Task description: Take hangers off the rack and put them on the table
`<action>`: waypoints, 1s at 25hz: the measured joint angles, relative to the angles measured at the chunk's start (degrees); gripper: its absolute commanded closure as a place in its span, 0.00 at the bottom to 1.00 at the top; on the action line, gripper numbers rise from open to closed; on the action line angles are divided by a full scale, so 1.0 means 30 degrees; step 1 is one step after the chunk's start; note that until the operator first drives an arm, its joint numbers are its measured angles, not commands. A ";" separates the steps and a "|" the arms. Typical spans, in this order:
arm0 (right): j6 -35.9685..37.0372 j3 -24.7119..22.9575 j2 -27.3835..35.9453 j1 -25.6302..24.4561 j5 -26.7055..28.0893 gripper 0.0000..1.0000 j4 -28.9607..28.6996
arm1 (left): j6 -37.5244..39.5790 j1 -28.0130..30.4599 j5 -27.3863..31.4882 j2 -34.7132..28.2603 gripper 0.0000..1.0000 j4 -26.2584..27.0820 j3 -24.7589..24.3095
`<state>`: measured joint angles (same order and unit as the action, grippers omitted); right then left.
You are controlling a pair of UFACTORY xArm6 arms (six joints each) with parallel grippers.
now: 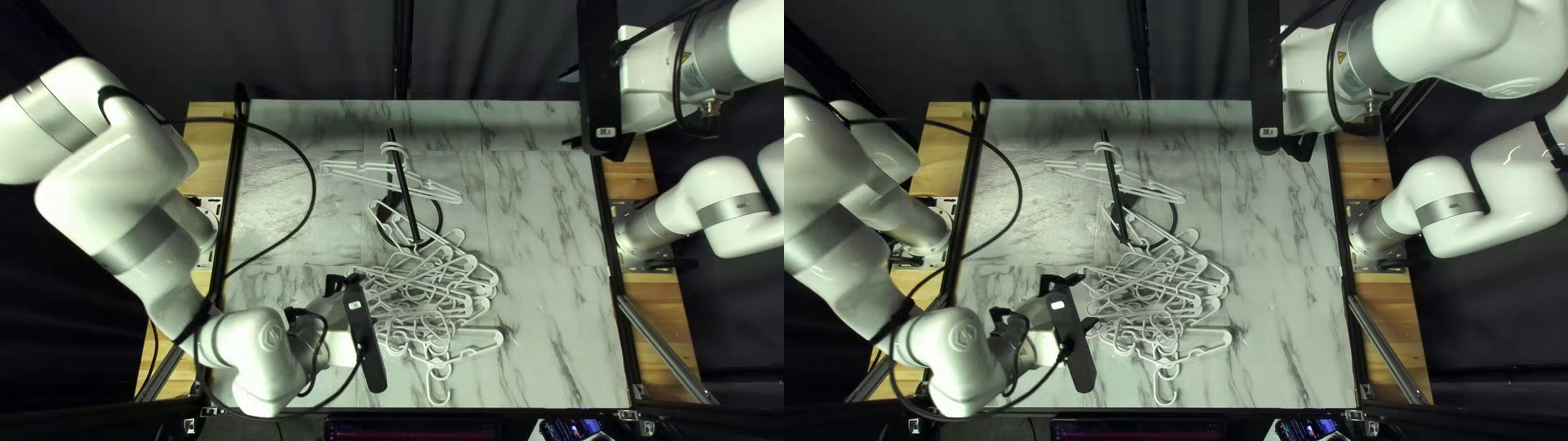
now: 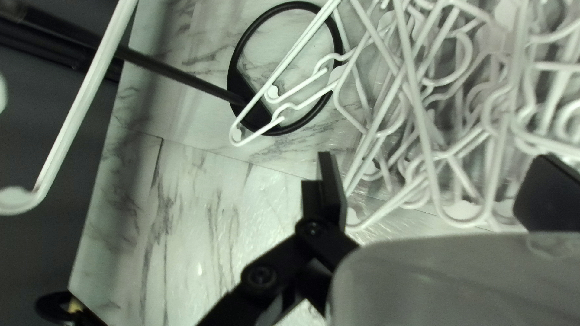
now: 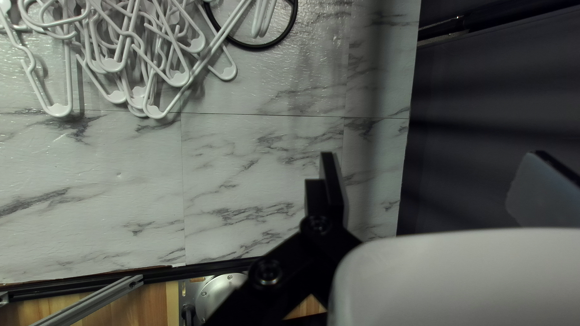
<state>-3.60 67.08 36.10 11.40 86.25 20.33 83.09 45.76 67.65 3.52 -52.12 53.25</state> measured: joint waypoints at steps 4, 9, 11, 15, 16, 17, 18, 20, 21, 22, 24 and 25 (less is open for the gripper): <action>0.0000 0.0000 0.0000 0.0000 0.0000 0.00 0.0000 | -0.1452 0.0704 0.0776 -0.2012 0.00 0.0426 -0.0537; 0.0000 0.0000 0.0000 0.0000 0.0000 0.00 0.0000 | -0.2333 0.1006 0.1024 -0.2853 0.00 0.0520 -0.0956; 0.0000 0.0000 0.0000 0.0000 0.0000 0.00 0.0000 | -0.2347 0.1007 0.1027 -0.2860 0.00 0.0521 -0.0958; 0.0000 0.0000 0.0000 0.0000 0.0000 0.00 0.0000 | -0.2354 0.1013 0.1055 -0.2899 0.00 0.0537 -0.0982; 0.0000 0.0000 0.0000 0.0000 0.0000 0.00 0.0000 | -0.2400 0.1015 0.1126 -0.3068 0.00 0.0561 -0.1051; 0.0000 0.0000 0.0000 0.0000 0.0000 0.00 0.0000 | -0.2622 0.0988 0.1336 -0.3707 0.00 0.0592 -0.1247; 0.0000 0.0000 0.0000 0.0000 0.0000 0.00 0.0000 | -0.2963 0.0897 0.1535 -0.4626 0.00 0.0653 -0.1497; 0.0000 0.0000 0.0000 0.0000 0.0000 0.00 0.0000 | -0.4056 0.0536 0.1953 -0.7234 0.00 0.0867 -0.2109; 0.0000 0.0000 0.0000 0.0000 0.0000 0.00 0.0000 | -0.4787 0.0285 0.2147 -0.8751 0.00 0.1040 -0.2413; 0.0000 0.0000 0.0000 0.0000 0.0000 0.00 0.0000 | -0.5611 -0.0013 0.2294 -1.0319 0.00 0.1216 -0.2726; 0.0000 0.0000 0.0000 0.0000 0.0000 0.00 0.0000 | -0.7741 -0.0868 0.2355 -1.3322 0.00 0.1598 -0.3298; 0.0000 0.0000 0.0000 0.0000 0.0000 0.00 0.0000 | -0.9074 -0.1466 0.2232 -1.4572 0.00 0.1946 -0.3540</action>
<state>-3.60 67.08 36.10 11.40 86.25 20.33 55.87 41.36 74.35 -40.20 -46.28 42.63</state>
